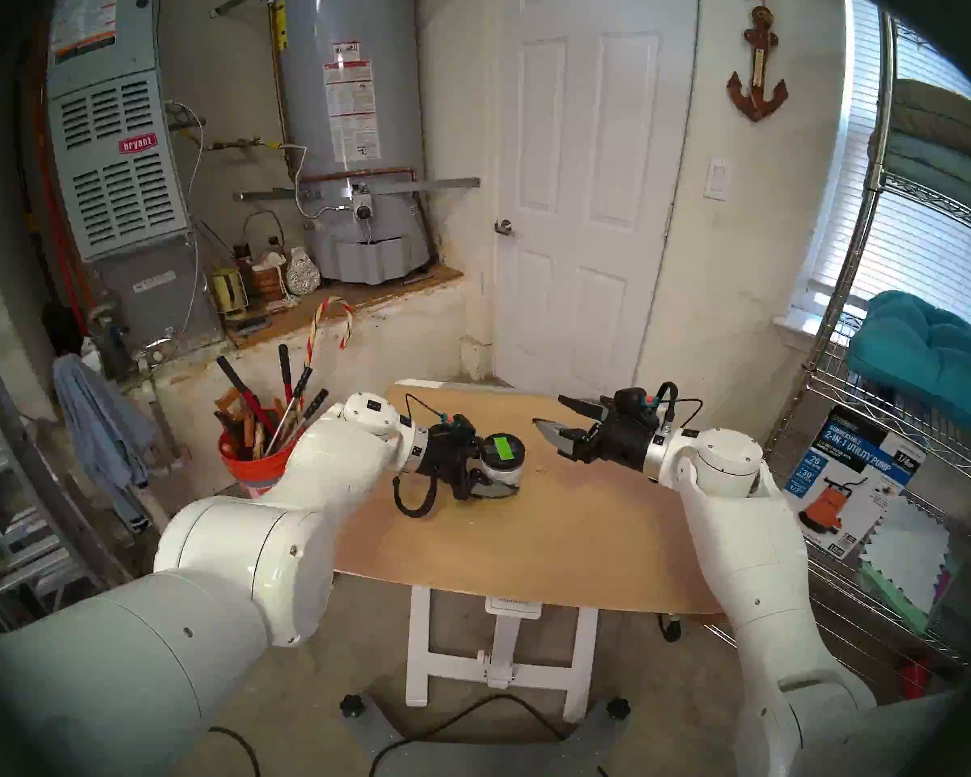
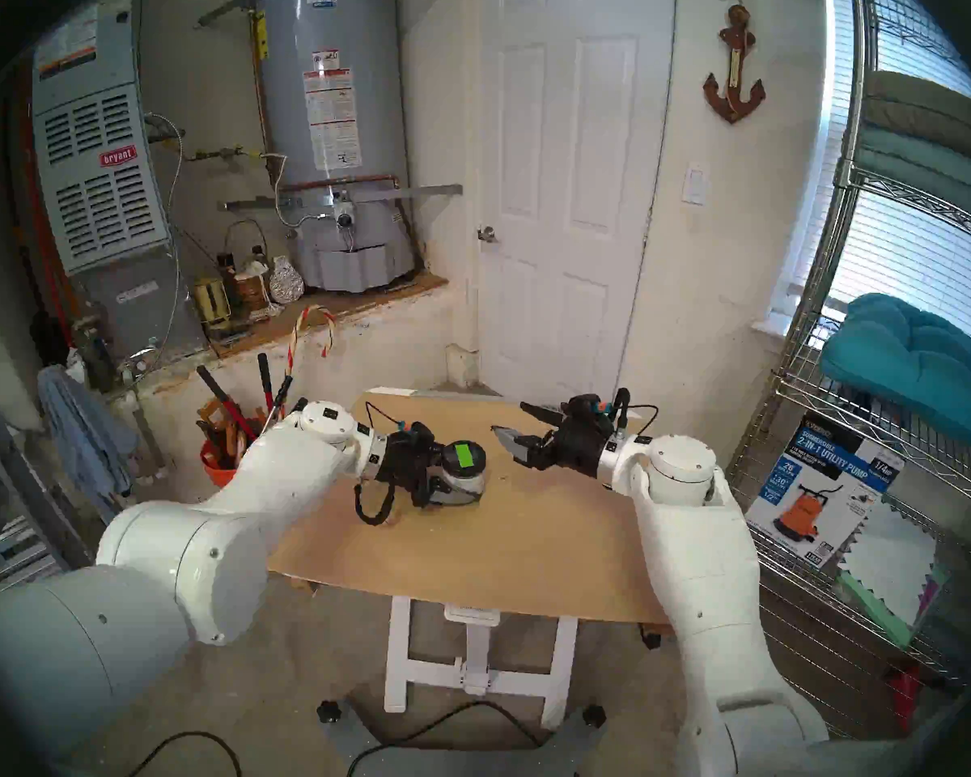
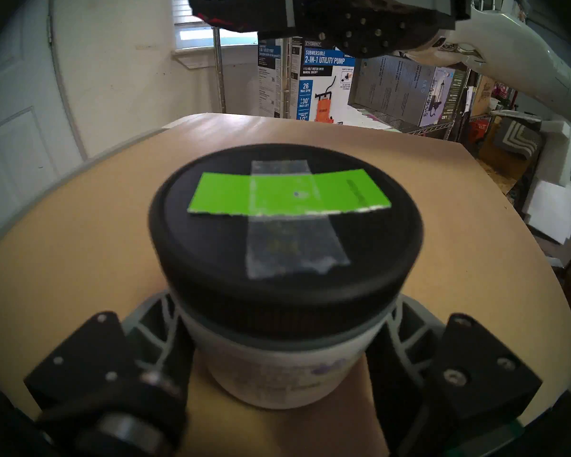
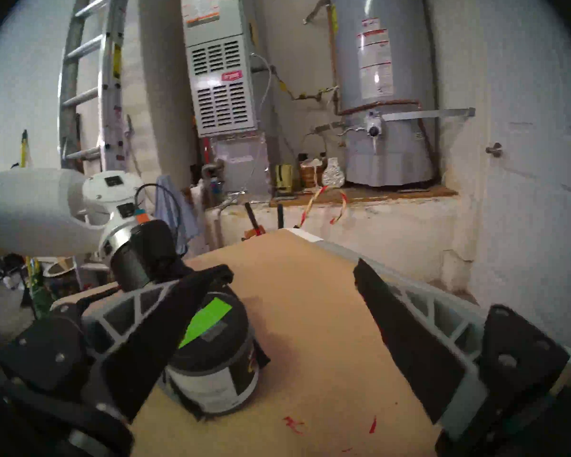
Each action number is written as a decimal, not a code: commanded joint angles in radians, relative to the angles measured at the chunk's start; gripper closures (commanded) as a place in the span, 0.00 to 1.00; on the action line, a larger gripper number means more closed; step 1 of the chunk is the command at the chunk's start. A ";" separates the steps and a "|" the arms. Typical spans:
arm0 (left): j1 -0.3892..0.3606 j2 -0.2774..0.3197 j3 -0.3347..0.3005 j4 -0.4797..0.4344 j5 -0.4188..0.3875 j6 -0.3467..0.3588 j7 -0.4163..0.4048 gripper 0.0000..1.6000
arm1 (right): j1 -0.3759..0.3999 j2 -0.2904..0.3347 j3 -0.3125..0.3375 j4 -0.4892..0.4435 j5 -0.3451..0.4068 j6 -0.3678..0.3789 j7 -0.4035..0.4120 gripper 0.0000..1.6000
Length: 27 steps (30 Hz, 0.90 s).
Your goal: Open paint jar
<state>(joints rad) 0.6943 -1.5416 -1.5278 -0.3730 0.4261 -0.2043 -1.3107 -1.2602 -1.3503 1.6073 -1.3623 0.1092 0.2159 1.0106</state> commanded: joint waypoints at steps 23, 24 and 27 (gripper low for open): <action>-0.030 -0.003 -0.015 -0.011 0.003 0.000 0.000 1.00 | -0.087 -0.027 -0.065 -0.191 -0.050 0.076 -0.004 0.00; -0.030 -0.004 -0.015 -0.011 0.003 0.000 0.000 1.00 | -0.091 -0.029 -0.067 -0.195 -0.050 0.077 -0.005 0.00; -0.030 -0.004 -0.016 -0.011 0.005 0.000 -0.001 1.00 | -0.099 -0.034 -0.076 -0.195 -0.056 0.073 -0.009 0.00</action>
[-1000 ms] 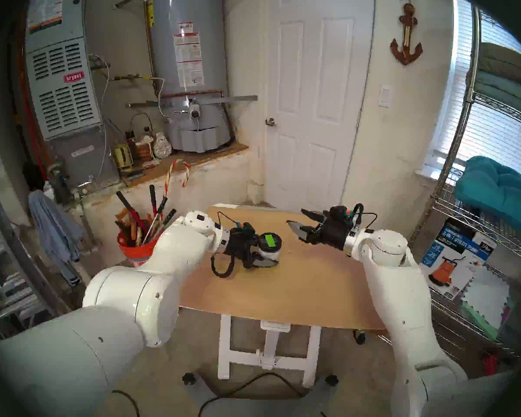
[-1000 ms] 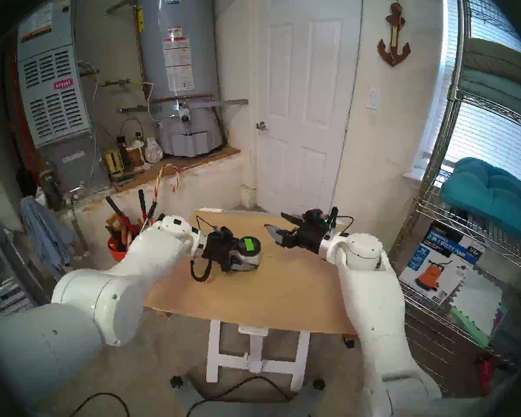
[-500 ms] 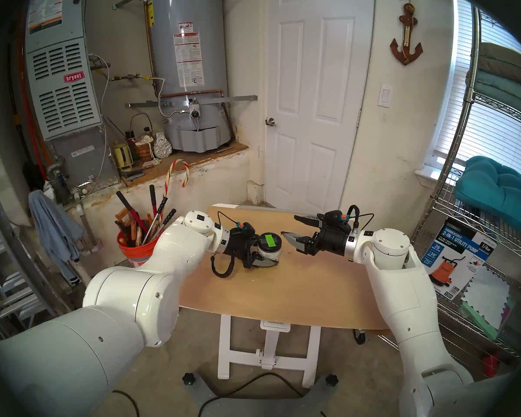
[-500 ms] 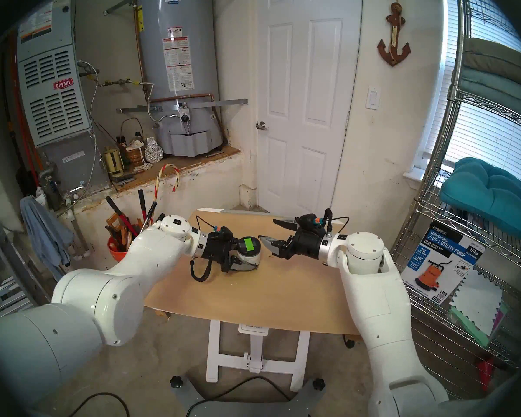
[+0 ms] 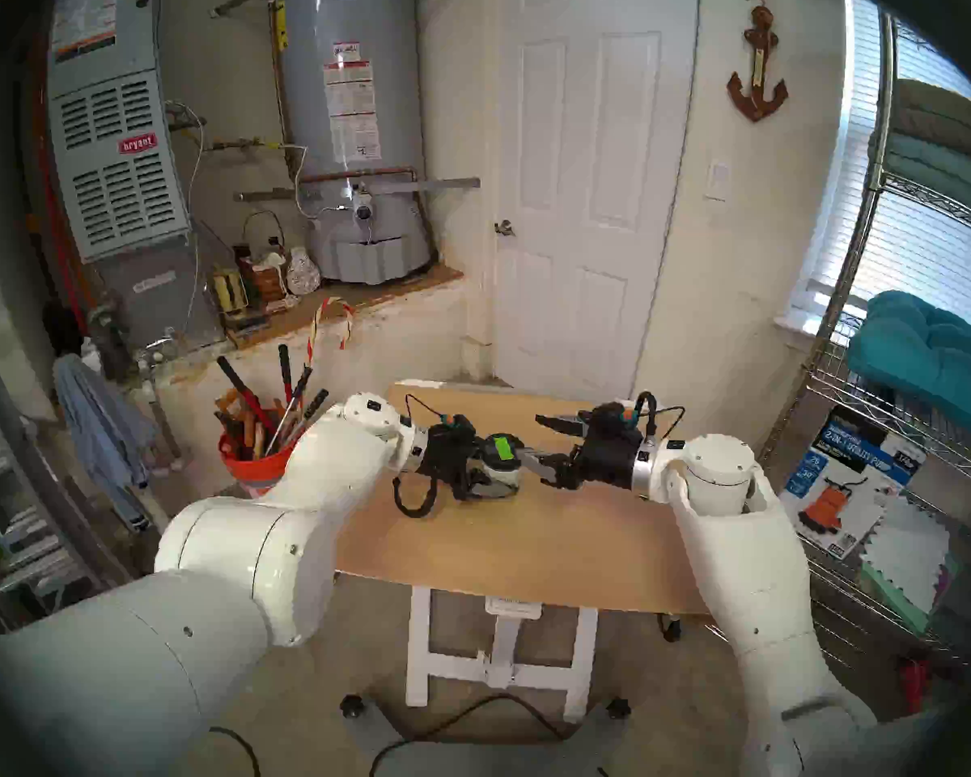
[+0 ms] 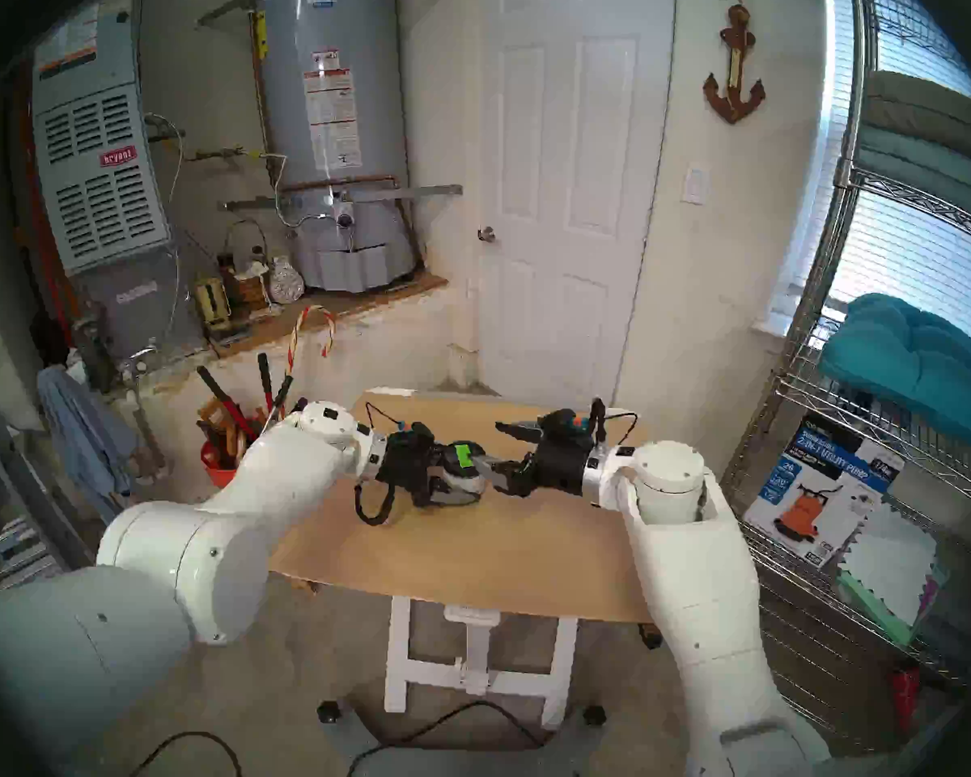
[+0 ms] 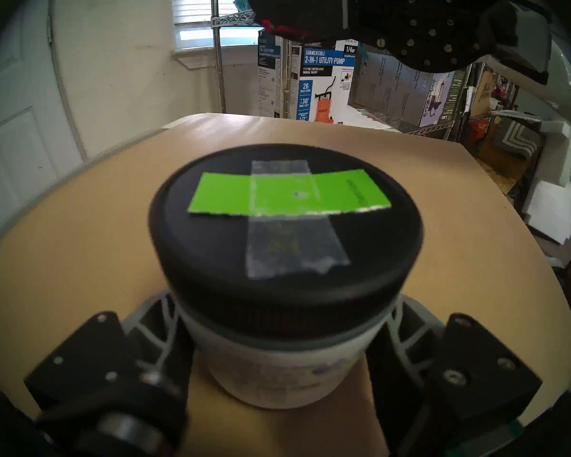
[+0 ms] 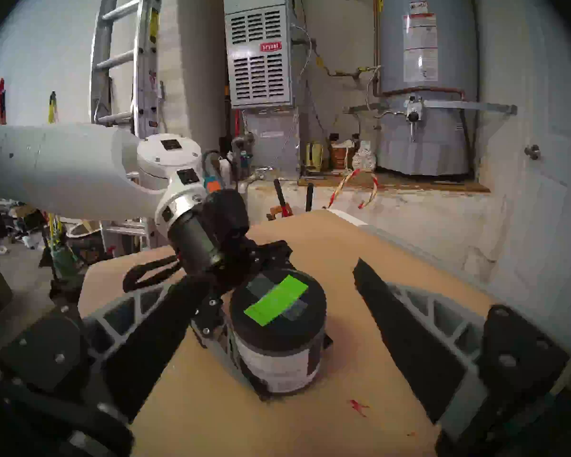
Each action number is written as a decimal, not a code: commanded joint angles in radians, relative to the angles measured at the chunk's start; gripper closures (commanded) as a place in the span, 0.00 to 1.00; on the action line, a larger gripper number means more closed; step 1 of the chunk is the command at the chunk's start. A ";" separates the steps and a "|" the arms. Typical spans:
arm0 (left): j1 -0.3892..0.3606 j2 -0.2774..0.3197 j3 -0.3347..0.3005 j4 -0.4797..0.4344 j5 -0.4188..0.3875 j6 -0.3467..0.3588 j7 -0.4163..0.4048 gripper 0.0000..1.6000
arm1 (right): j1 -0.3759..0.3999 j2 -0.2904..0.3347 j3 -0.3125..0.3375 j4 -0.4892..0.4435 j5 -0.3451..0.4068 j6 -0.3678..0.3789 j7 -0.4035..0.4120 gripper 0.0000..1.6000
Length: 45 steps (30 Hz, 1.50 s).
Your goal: Open paint jar
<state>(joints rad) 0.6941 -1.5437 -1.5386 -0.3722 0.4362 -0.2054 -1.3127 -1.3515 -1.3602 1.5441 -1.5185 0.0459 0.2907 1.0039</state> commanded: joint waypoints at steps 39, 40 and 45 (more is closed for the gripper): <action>-0.030 -0.005 -0.022 -0.012 0.010 -0.001 -0.001 1.00 | 0.069 -0.091 -0.087 0.124 -0.060 -0.098 -0.117 0.00; -0.030 -0.005 -0.022 -0.012 0.011 -0.001 -0.001 1.00 | 0.070 -0.093 -0.087 0.127 -0.060 -0.098 -0.119 0.00; -0.030 -0.006 -0.024 -0.012 0.013 -0.001 -0.002 1.00 | 0.076 -0.105 -0.089 0.143 -0.061 -0.098 -0.140 0.00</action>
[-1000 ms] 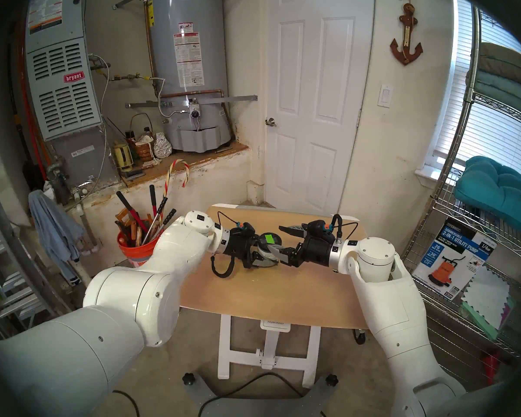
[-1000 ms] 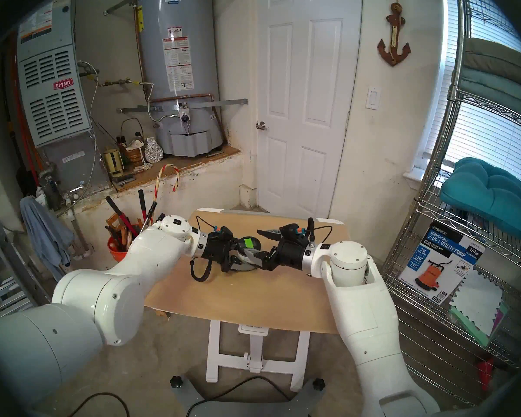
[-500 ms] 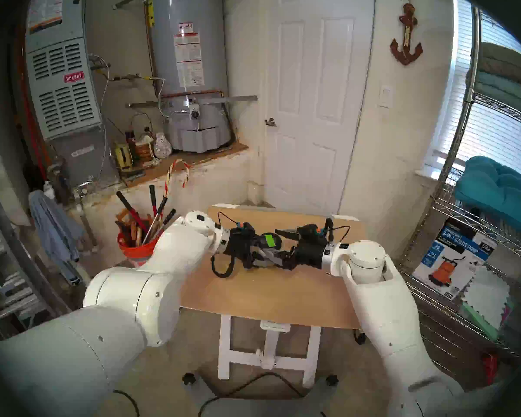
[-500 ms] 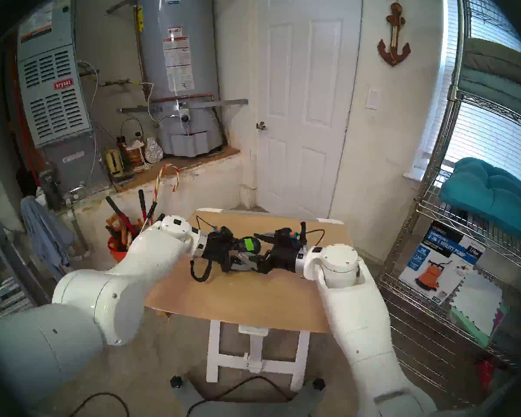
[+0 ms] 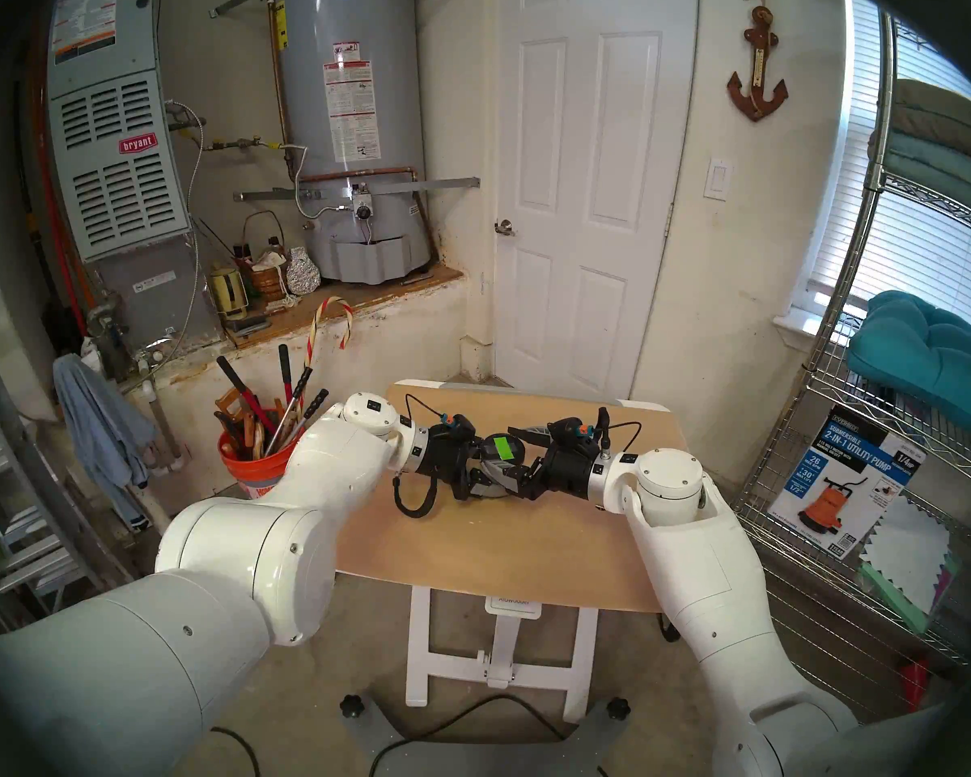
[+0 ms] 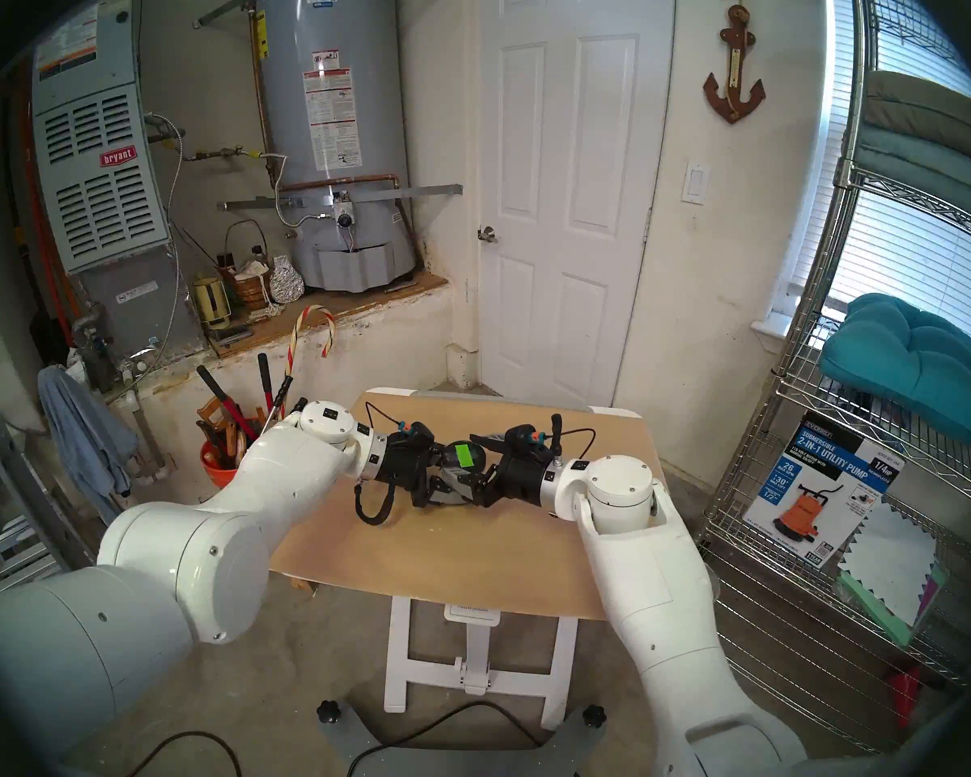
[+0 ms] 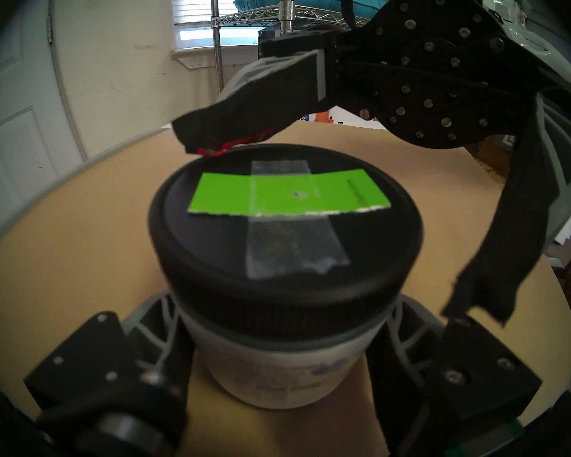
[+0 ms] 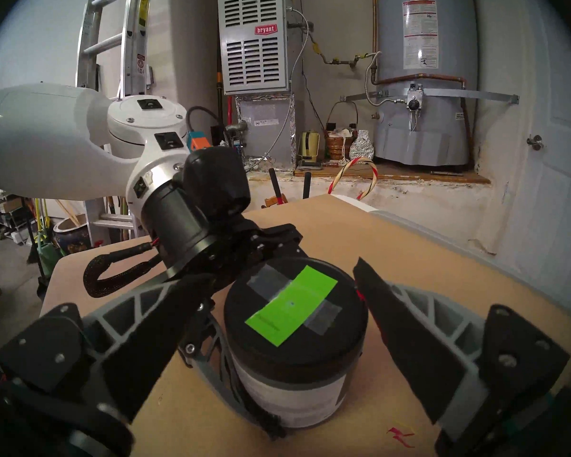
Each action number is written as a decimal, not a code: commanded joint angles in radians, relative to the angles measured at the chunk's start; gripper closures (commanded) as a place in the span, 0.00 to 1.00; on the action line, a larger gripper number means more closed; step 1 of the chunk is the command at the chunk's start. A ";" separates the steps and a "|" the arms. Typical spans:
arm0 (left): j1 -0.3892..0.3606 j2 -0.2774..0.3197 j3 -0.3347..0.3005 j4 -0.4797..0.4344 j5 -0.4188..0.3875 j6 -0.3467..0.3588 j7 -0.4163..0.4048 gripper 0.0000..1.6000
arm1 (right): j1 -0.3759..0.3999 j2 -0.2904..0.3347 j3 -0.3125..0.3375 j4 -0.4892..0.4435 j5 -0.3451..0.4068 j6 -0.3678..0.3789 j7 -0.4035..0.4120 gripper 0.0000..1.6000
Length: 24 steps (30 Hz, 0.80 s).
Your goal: Open paint jar
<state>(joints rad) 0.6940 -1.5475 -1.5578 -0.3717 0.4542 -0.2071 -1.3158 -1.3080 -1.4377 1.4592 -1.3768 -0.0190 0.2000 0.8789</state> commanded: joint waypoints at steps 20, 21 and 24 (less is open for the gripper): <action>-0.030 -0.003 -0.013 -0.011 0.002 0.000 0.000 1.00 | 0.026 -0.006 -0.027 0.005 -0.033 -0.038 -0.052 0.00; -0.030 -0.003 -0.013 -0.011 0.002 0.000 0.000 1.00 | 0.021 -0.009 -0.027 0.005 -0.041 -0.048 -0.067 0.00; -0.030 -0.004 -0.014 -0.012 0.003 0.000 0.000 1.00 | 0.002 -0.035 -0.012 0.001 -0.053 -0.073 -0.132 0.00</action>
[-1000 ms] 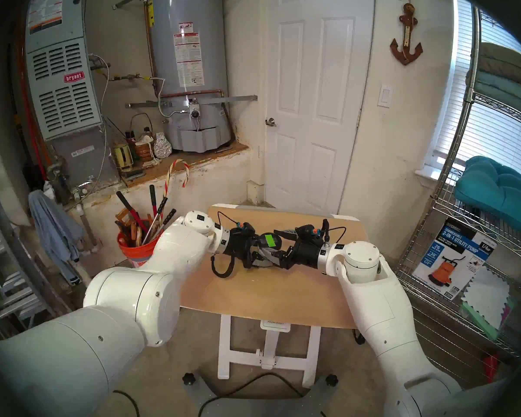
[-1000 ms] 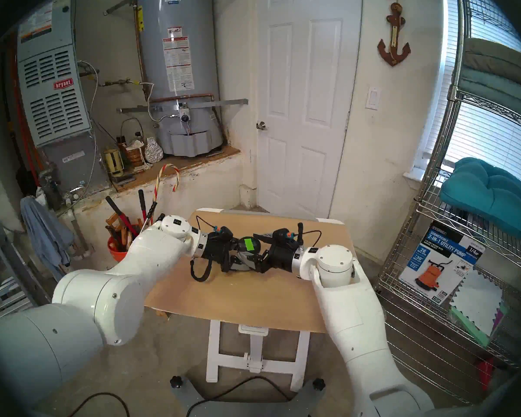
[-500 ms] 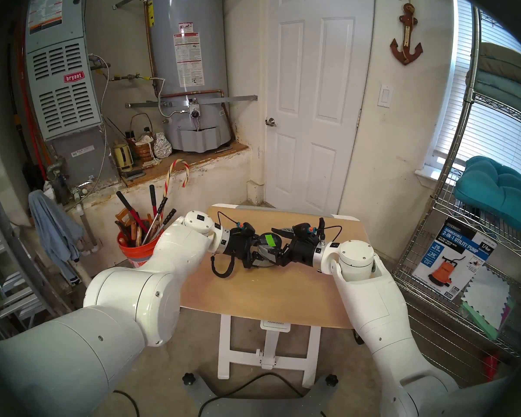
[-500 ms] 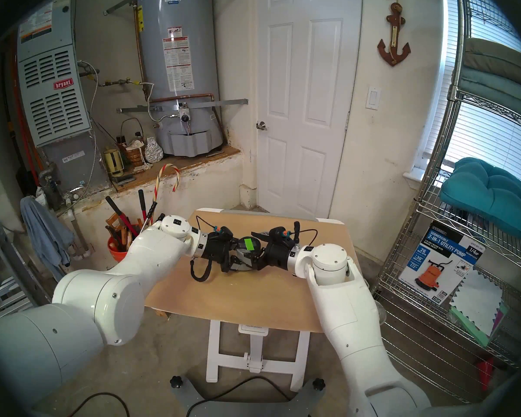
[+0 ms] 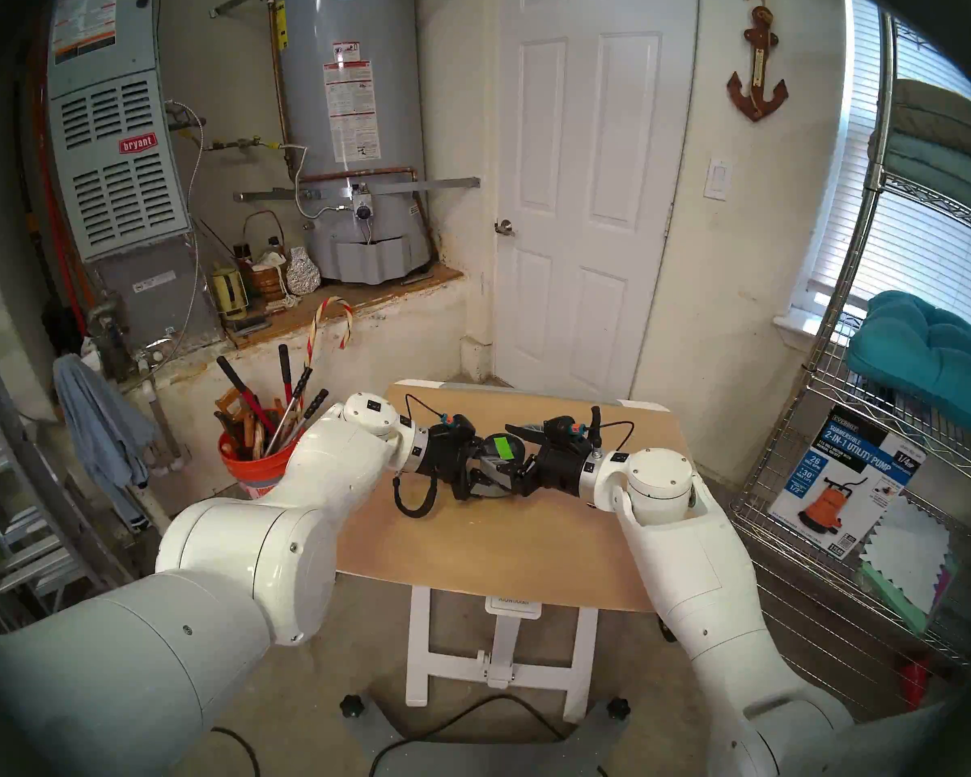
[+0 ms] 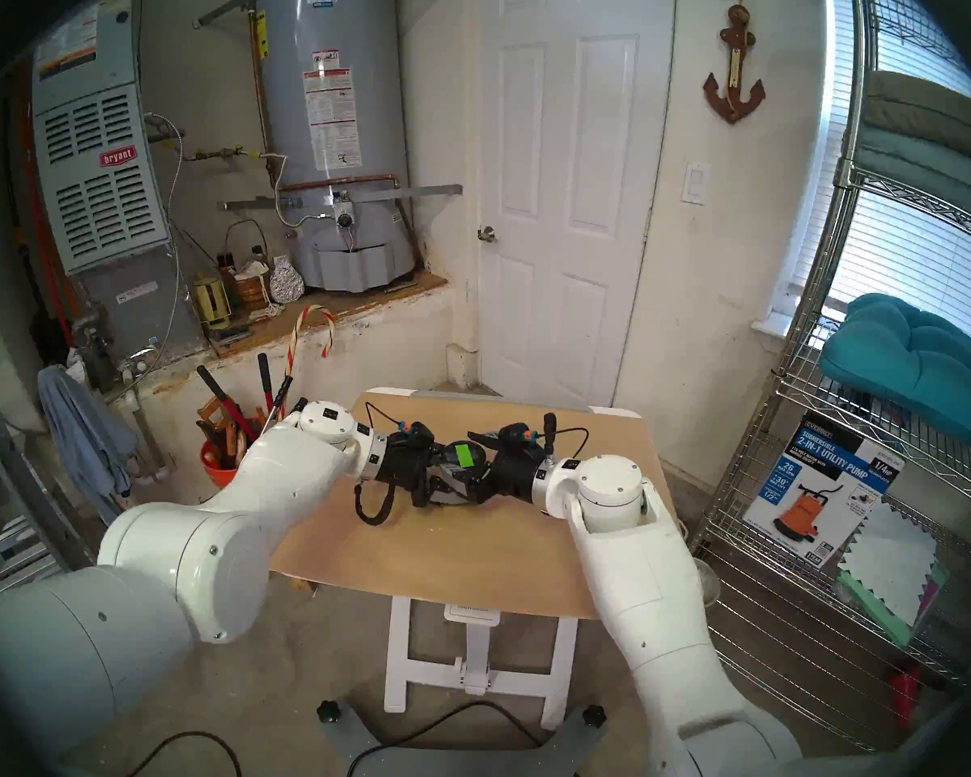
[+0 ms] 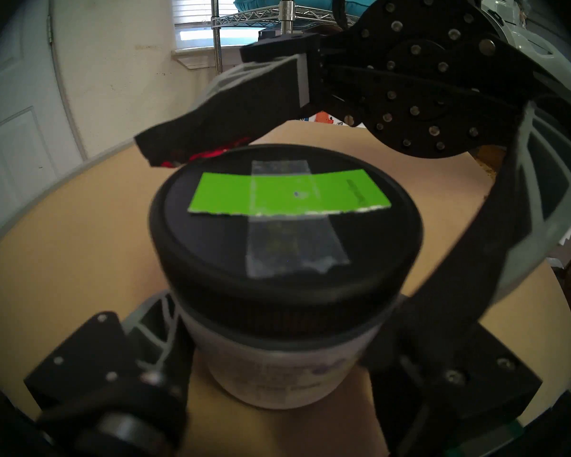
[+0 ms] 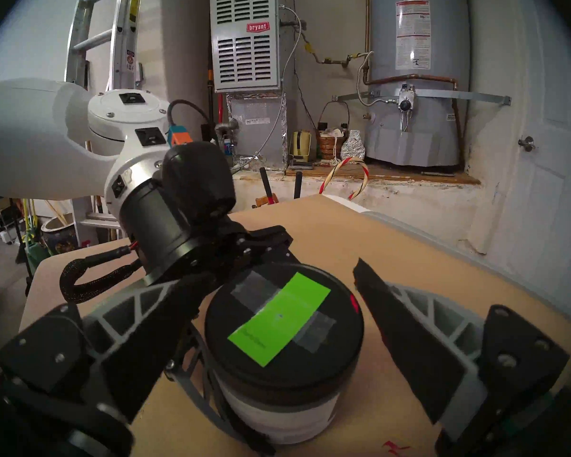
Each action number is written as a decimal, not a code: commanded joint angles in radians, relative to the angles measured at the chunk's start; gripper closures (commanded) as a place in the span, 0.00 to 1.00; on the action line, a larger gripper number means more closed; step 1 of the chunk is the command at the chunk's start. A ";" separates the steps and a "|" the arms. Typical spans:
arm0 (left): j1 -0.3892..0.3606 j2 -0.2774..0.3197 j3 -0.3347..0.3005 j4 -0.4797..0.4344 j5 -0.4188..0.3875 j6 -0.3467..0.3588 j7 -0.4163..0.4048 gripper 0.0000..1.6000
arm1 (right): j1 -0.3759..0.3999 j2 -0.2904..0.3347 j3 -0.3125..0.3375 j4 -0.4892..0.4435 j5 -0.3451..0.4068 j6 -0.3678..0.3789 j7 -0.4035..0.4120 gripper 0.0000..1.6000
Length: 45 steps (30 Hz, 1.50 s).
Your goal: Open paint jar
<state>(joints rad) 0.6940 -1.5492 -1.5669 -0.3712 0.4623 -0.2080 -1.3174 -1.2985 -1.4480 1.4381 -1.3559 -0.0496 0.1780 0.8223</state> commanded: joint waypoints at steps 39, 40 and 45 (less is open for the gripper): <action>-0.032 -0.005 -0.020 -0.009 0.010 -0.002 -0.001 1.00 | -0.056 -0.085 0.037 -0.089 0.005 0.035 -0.125 0.00; -0.032 -0.005 -0.021 -0.009 0.010 -0.002 -0.001 1.00 | -0.056 -0.085 0.037 -0.088 0.004 0.036 -0.126 0.00; -0.032 -0.005 -0.023 -0.008 0.012 -0.002 -0.001 1.00 | -0.054 -0.084 0.039 -0.082 0.003 0.034 -0.127 0.00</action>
<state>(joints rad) 0.6906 -1.5561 -1.5837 -0.3661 0.4795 -0.2106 -1.3225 -1.3793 -1.5215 1.4783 -1.4283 -0.0482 0.2128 0.6998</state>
